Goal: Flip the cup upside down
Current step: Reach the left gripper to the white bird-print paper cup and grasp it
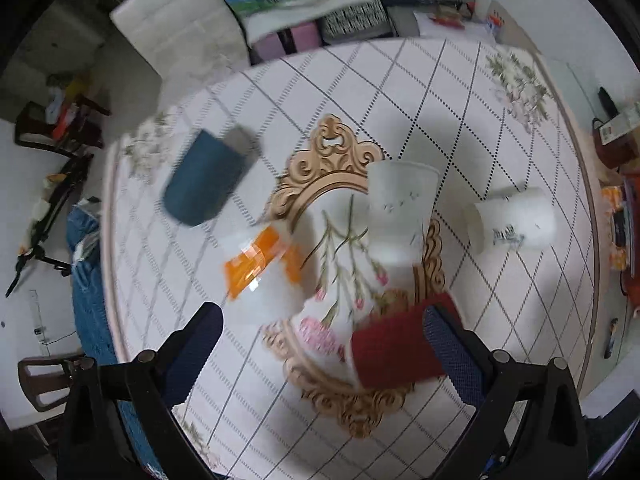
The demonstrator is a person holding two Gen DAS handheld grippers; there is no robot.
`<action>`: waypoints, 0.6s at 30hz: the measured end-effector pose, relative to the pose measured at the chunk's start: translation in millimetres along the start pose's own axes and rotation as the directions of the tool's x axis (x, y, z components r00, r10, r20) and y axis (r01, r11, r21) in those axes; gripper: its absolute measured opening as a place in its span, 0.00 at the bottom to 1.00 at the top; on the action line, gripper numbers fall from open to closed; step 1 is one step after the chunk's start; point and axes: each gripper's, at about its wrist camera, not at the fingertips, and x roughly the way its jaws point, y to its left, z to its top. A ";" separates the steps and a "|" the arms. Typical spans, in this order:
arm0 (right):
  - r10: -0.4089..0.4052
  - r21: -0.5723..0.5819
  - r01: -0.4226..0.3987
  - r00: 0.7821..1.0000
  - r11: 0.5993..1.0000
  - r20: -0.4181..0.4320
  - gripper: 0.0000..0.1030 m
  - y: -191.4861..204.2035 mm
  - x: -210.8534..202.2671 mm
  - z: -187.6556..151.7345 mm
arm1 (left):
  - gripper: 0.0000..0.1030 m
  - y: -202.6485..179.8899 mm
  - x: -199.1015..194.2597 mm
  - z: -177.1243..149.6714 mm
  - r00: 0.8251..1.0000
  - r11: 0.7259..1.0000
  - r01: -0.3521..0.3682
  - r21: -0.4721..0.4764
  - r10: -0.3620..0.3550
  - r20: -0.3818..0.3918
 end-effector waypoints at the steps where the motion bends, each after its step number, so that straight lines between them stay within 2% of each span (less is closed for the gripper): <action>1: -0.002 0.013 0.002 1.000 1.000 -0.011 1.00 0.0 5.6 5.6 | 1.00 -2.0 8.4 8.3 1.000 1.000 0.010 0.010 -0.010 -0.016; 2: -0.004 0.027 0.005 1.000 1.000 -0.022 1.00 -0.5 11.3 11.2 | 0.97 -4.8 16.8 16.8 0.999 1.000 0.019 0.022 -0.019 -0.034; 3: -0.005 0.036 0.006 1.000 0.999 -0.030 1.00 -1.4 15.3 14.8 | 0.90 -7.8 24.3 23.9 0.998 0.999 0.031 0.033 -0.030 -0.050; 4: -0.003 0.050 0.005 0.999 0.999 -0.042 1.00 -1.6 20.6 19.9 | 0.88 -11.0 31.8 30.7 0.997 0.998 0.041 0.043 -0.038 -0.066; 10: 0.004 0.091 0.004 0.996 0.996 -0.086 1.00 -2.6 40.4 35.7 | 0.88 -32.0 65.7 56.6 0.990 0.993 0.079 0.087 -0.068 -0.123; 18: 0.001 0.115 0.011 0.995 0.993 -0.104 1.00 0.2 50.2 45.0 | 0.88 -49.9 90.4 72.1 0.987 0.986 0.089 0.139 -0.068 -0.146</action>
